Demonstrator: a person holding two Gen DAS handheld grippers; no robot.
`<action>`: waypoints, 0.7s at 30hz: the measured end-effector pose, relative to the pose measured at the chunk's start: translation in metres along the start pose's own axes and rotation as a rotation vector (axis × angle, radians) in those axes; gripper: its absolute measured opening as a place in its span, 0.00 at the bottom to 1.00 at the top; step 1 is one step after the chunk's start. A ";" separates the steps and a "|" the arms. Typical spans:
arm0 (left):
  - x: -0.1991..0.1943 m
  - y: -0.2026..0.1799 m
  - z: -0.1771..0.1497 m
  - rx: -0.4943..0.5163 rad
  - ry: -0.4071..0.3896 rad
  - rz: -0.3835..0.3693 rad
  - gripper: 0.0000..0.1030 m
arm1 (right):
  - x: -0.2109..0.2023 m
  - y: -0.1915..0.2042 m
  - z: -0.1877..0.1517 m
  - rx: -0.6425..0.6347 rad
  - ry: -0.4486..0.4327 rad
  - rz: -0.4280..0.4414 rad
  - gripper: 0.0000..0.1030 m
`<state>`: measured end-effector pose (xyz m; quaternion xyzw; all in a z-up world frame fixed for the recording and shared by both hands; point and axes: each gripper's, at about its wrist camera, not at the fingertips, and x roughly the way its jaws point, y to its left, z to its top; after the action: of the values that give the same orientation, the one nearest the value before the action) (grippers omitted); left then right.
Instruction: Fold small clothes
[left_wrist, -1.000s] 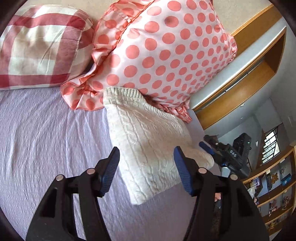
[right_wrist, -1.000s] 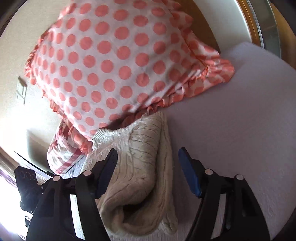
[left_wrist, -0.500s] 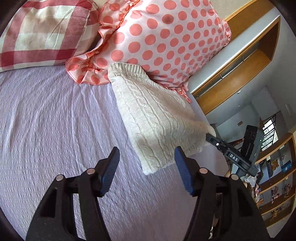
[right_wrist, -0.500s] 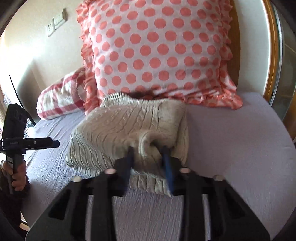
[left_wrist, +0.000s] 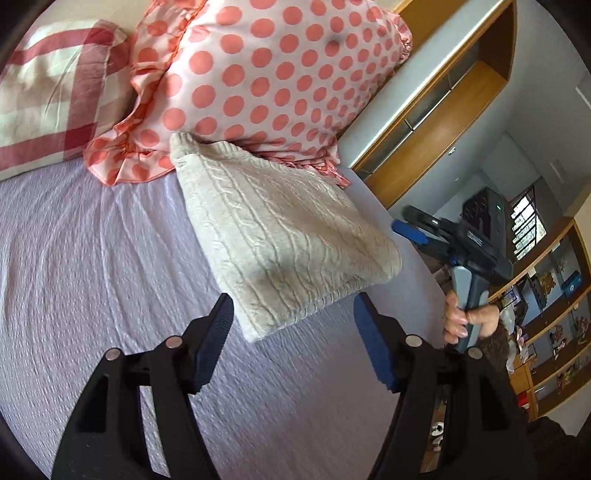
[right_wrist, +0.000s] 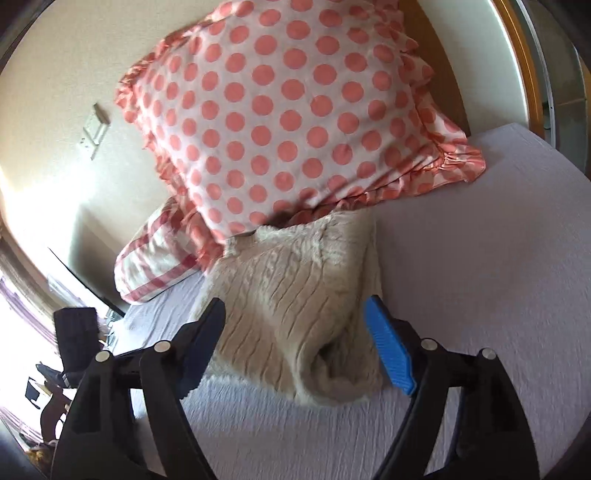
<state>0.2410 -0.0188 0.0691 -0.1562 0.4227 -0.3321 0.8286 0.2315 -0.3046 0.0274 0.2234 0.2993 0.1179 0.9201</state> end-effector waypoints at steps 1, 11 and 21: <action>0.002 -0.003 0.000 0.004 0.003 -0.003 0.65 | 0.015 -0.005 0.007 0.012 0.031 -0.034 0.59; 0.011 0.036 0.021 -0.156 -0.016 0.001 0.67 | 0.064 -0.039 0.020 0.113 0.067 -0.086 0.16; 0.075 0.061 0.038 -0.333 0.081 -0.013 0.82 | 0.070 -0.054 0.007 0.237 0.184 0.016 0.80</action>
<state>0.3290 -0.0263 0.0134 -0.2806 0.5041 -0.2690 0.7712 0.2957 -0.3296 -0.0282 0.3213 0.3923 0.1091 0.8550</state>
